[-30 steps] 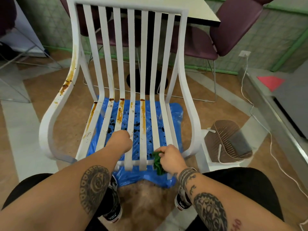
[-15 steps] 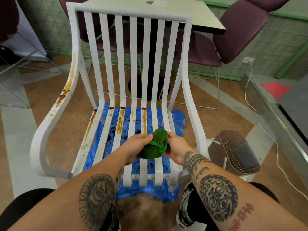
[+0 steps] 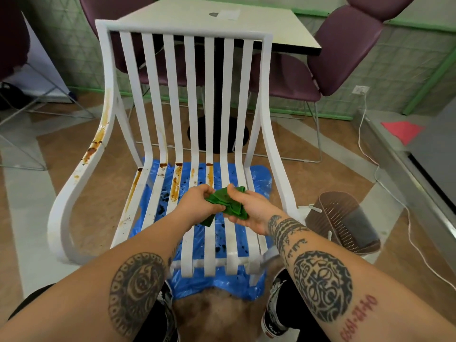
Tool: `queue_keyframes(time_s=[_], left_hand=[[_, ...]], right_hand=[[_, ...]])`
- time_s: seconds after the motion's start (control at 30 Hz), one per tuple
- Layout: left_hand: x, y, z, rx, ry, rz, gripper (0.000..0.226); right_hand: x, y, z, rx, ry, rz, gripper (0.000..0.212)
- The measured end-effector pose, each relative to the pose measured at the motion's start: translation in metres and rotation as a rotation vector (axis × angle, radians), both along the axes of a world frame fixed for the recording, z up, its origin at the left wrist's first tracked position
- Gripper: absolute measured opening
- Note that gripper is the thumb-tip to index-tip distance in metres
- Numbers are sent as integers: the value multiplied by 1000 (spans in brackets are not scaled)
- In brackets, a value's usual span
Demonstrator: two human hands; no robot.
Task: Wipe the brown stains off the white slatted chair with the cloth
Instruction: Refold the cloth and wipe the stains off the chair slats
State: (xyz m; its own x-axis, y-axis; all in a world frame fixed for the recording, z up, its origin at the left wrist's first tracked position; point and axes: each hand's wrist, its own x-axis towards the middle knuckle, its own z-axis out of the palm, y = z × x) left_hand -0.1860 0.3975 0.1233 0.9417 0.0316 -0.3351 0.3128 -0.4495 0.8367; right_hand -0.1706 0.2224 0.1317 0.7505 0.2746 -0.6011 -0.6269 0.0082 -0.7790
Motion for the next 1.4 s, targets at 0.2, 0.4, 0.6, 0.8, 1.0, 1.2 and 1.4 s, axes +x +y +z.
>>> queue_keyframes(time_s=[0.2, 0.4, 0.6, 0.8, 1.0, 1.2, 1.4], left_hand=[[-13, 9, 21, -434, 157, -80, 36], [-13, 17, 9, -502, 240, 10, 31], [1, -12, -4, -603, 225, 366, 41], [19, -18, -11, -780, 411, 297, 103], [14, 14, -41, -136, 224, 287, 44], [-1, 44, -87, 478, 192, 148, 30], [-1, 44, -97, 621, 278, 31, 10]], right_hand=[[5, -10, 28, -29, -85, 21, 19], [14, -5, 51, -115, -333, -46, 11], [10, 11, 10, -693, -758, 154, 42], [11, 9, -36, -638, -627, 285, 82], [28, -1, -75, -819, -642, 140, 38], [14, 11, -101, -1020, -647, 541, 56], [-9, 2, -90, -1155, -653, 754, 52]])
